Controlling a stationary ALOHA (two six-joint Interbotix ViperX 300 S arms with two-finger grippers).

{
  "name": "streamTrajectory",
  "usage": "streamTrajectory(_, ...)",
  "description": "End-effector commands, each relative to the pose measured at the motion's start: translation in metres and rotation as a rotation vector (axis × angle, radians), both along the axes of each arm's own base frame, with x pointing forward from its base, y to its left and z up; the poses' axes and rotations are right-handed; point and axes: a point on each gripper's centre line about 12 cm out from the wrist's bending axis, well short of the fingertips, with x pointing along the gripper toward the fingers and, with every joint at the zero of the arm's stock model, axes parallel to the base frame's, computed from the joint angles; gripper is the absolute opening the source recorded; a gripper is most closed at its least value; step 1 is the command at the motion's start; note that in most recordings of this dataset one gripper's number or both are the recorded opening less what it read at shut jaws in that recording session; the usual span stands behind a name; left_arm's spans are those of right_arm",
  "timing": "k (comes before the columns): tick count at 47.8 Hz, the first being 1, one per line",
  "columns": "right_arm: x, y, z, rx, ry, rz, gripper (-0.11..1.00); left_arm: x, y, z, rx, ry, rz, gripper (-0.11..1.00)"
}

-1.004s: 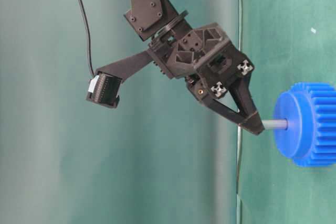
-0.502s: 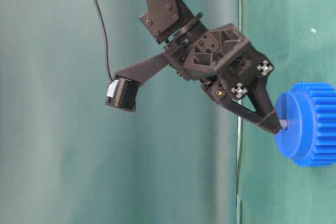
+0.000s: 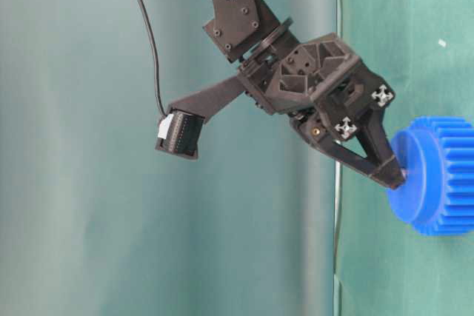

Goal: Insert the shaft into the center hole of the gear.
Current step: 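Lower the held shaft into the blue gear's center hole, then open the right gripper and raise it off the shaft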

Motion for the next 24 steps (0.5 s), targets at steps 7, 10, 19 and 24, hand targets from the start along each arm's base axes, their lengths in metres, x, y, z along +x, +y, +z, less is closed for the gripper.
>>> streamTrajectory(7,0.0039,0.0007,0.0117,-0.006,-0.035,0.003,0.16,0.0024,0.0000,0.0103,0.003,-0.026,0.000,0.00)
streamTrajectory(10,0.0043,0.0007,0.0122,-0.005,-0.036,0.002,0.17,0.0024,0.0000,0.0103,0.003,-0.026,0.000,0.00)
streamTrajectory(19,0.0045,0.0006,0.0125,-0.004,-0.040,0.000,0.56,0.0024,0.0000,0.0101,0.001,-0.025,0.000,0.00)
streamTrajectory(24,0.0054,0.0004,0.0165,-0.005,-0.052,-0.001,0.86,0.0024,0.0000,0.0103,0.001,-0.026,0.000,0.00)
